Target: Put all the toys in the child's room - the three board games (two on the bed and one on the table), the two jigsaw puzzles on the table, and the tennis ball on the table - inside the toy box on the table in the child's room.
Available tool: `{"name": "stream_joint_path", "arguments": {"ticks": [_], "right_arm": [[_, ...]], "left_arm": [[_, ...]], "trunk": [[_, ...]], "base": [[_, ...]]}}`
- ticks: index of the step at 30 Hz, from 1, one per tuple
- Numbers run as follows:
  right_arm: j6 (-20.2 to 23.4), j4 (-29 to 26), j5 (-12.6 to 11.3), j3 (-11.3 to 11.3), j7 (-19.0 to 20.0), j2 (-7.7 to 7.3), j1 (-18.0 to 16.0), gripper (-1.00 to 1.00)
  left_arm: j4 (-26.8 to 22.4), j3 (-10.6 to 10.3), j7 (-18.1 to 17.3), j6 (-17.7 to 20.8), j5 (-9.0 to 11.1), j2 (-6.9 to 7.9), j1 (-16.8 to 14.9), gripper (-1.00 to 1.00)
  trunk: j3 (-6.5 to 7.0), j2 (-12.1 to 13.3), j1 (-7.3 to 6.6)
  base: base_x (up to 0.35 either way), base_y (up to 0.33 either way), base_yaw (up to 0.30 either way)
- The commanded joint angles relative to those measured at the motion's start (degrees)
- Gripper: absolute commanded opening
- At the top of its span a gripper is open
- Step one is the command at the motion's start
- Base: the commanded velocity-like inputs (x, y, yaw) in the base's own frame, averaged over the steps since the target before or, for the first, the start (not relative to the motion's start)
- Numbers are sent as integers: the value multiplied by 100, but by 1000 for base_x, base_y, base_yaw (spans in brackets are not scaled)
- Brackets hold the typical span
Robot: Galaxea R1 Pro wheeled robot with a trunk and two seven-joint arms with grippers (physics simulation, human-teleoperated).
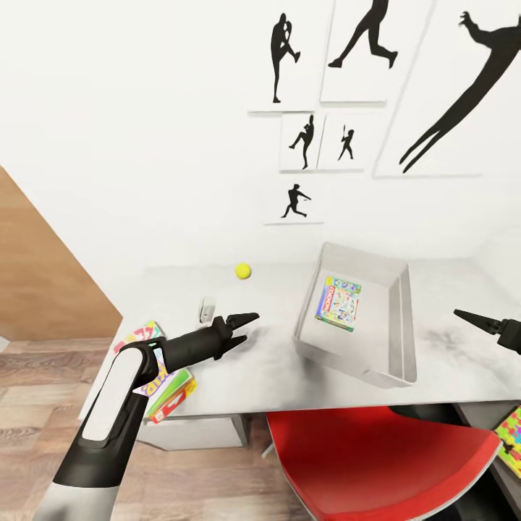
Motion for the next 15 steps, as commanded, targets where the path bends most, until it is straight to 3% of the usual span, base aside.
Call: {"name": "stream_joint_path", "arguments": {"ticks": [1, 15], "right_arm": [[25, 0, 31, -6, 42, -2, -6, 100], [25, 0, 31, -2, 49, 16, -5, 100]], "left_arm": [[-4, 4, 63, 15, 55, -2, -4, 100], [1, 5, 68, 15, 53, -2, -4, 100]], "trunk": [[0, -10, 3], [128, -10, 3]], "base": [[-25, 0, 0], [-9, 0, 7]]}}
